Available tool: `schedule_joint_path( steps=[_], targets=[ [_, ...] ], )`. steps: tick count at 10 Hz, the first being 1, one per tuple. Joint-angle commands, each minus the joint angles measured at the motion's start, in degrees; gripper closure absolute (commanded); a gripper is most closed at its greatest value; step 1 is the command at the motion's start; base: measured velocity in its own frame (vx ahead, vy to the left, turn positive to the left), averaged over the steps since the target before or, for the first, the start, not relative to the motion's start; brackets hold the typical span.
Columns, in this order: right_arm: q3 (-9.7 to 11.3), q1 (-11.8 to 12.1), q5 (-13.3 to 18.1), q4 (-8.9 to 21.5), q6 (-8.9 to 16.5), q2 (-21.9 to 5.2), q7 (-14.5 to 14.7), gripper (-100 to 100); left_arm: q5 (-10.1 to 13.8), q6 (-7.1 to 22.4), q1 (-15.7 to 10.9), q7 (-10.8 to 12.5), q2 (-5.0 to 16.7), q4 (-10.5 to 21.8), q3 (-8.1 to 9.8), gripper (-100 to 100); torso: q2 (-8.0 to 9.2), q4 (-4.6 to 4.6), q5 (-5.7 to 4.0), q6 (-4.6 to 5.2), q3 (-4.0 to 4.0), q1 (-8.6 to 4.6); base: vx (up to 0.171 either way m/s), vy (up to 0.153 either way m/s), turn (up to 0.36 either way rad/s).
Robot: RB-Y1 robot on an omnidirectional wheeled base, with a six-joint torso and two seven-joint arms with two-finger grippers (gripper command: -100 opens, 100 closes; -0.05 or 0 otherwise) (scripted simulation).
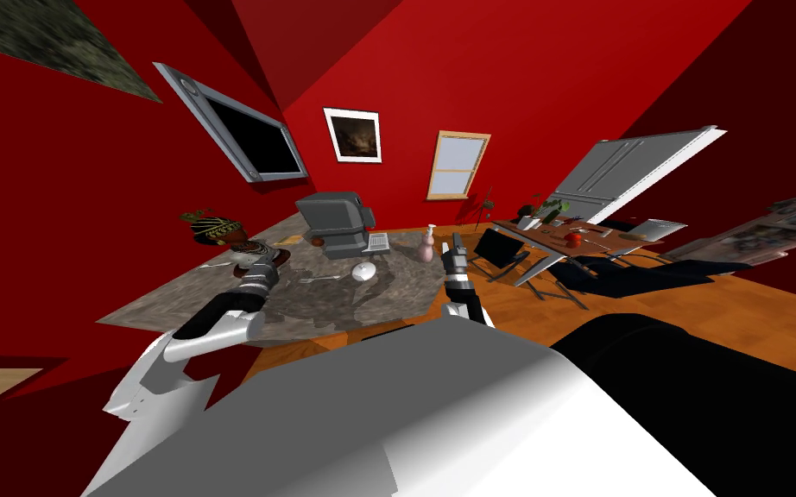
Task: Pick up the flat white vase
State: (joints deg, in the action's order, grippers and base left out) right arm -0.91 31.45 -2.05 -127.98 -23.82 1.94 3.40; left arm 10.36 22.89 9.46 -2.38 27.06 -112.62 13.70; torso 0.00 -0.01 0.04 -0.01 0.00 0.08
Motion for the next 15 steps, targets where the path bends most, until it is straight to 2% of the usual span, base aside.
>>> schedule_joint_path(
  steps=[1,3,4,6,7,9,10,12,13,15],
  targets=[
    [0.0,0.0,0.0,0.0,0.0,0.0,0.0,0,1.3,2.9,-2.3,0.1,1.6,1.4,0.7,-100,0.0,0.0,0.0,0.0,0.0,0.0,0.001,0.028,-0.011],
    [0.0,0.0,0.0,0.0,0.0,0.0,0.0,0,1.3,5.3,-2.3,0.1,1.6,1.4,0.7,-100,-0.01,0.0,0.0,0.0,-0.01,0.01,0.003,0.022,-0.007],
    [0.0,0.0,0.0,0.0,0.0,0.0,0.0,0,2.7,7.4,-4.3,0.3,3.3,2.7,1.34,-100,-0.01,0.0,-0.01,0.0,-0.01,-0.04,0.003,0.018,-0.016],
    [0.0,0.0,0.0,0.0,0.0,0.0,0.0,0,2.7,9.6,-4.3,0.3,3.3,2.7,1.34,-100,-0.02,-0.01,-0.01,0.0,-0.01,-0.03,0.005,0.016,-0.006],
    [0.0,0.0,0.0,0.0,0.0,0.0,0.0,0,4.1,12.2,-6.4,0.4,4.9,4.1,1.91,-100,-0.02,0.0,-0.01,0.0,-0.01,-0.06,0.003,0.011,-0.025],
    [0.0,0.0,0.0,0.0,0.0,0.0,0.0,0,4.1,13.9,-6.4,0.4,4.9,4.1,1.91,-100,-0.02,-0.01,-0.01,0.0,-0.01,-0.05,0.004,0.011,-0.005],
    [0.0,0.0,0.0,0.0,0.0,0.0,0.0,0,5.4,16.2,-8.5,0.5,6.4,5.5,2.4,-100,-0.01,0.0,-0.02,0.0,-0.01,-0.07,0.007,0.005,-0.026],
    [0.0,0.0,0.0,0.0,0.0,0.0,0.0,0,5.4,18.2,-8.5,0.5,6.4,5.5,2.4,-100,-0.03,-0.01,-0.02,0.0,-0.02,-0.09,0.004,0.003,-0.01],
    [0.0,0.0,0.0,0.0,0.0,0.0,0.0,0,6.7,20.3,-10.6,0.7,7.9,6.8,2.78,-100,-0.02,-0.01,-0.02,0.0,-0.01,-0.1,0.008,-0.005,-0.03],
    [0.0,0.0,0.0,0.0,0.0,0.0,0.0,0,6.7,22.5,-10.6,0.7,7.9,6.8,2.78,-100,-0.03,-0.01,-0.03,0.0,-0.02,-0.13,0.004,-0.002,-0.011]
  ],
)
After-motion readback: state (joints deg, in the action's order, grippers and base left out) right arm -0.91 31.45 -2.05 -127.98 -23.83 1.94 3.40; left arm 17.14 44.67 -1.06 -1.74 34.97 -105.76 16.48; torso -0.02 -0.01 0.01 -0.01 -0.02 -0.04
